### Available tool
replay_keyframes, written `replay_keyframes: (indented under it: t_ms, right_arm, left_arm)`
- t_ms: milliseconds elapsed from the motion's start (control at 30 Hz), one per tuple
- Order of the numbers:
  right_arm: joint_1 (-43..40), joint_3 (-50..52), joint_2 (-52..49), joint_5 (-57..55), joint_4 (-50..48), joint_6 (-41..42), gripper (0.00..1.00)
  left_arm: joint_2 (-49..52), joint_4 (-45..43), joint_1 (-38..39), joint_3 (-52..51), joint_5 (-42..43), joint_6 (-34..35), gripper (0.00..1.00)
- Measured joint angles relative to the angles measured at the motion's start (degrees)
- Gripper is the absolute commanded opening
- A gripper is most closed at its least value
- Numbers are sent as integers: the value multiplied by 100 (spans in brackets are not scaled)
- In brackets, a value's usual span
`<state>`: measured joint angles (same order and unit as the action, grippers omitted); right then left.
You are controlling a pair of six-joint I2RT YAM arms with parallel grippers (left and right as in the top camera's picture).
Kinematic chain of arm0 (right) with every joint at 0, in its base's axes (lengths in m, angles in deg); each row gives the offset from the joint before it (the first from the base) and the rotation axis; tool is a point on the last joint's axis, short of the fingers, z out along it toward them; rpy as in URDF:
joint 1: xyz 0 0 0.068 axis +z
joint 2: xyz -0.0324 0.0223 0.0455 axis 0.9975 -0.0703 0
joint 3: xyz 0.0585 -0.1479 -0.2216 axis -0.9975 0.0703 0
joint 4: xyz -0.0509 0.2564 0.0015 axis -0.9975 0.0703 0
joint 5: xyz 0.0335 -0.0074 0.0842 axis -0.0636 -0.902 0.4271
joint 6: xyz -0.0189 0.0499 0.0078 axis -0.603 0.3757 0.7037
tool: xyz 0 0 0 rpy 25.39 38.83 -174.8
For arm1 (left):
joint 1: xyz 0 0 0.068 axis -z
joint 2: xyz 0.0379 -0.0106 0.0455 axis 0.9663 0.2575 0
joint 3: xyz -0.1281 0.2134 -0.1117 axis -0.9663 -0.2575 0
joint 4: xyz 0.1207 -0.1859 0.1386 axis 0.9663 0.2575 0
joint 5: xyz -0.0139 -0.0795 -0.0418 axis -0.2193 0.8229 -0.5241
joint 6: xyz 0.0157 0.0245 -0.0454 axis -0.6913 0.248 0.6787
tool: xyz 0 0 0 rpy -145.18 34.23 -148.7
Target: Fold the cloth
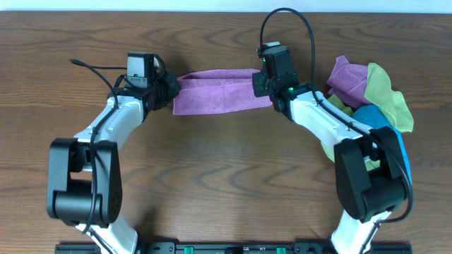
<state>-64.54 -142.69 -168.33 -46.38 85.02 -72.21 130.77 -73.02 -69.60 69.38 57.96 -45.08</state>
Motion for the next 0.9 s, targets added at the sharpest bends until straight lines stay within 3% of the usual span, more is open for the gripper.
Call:
replay_keyframes:
  t_ms: [533, 567, 633, 667, 800, 900]
  right_arm:
    - [-42, 0, -682, -160, -890, -98, 2]
    - [-42, 0, -684, -168, -911, -114, 9]
    - [-46, 0, -684, -236, -931, -179, 34]
    - [-59, 0, -684, -289, -925, -221, 40]
    - [-96, 0, -684, -487, -896, -258, 52]
    - [-96, 0, -671, -546, -780, -256, 54]
  left_arm:
    - [671, -828, 0, 0, -170, 280, 6]
    - [682, -835, 0, 0, -170, 282, 9]
    - [684, -874, 0, 0, -177, 304, 28]
    - [684, -874, -2, 0, -208, 308, 36]
    - [688, -817, -2, 0, -223, 247, 56]
    - [647, -645, -2, 0, -256, 79, 61]
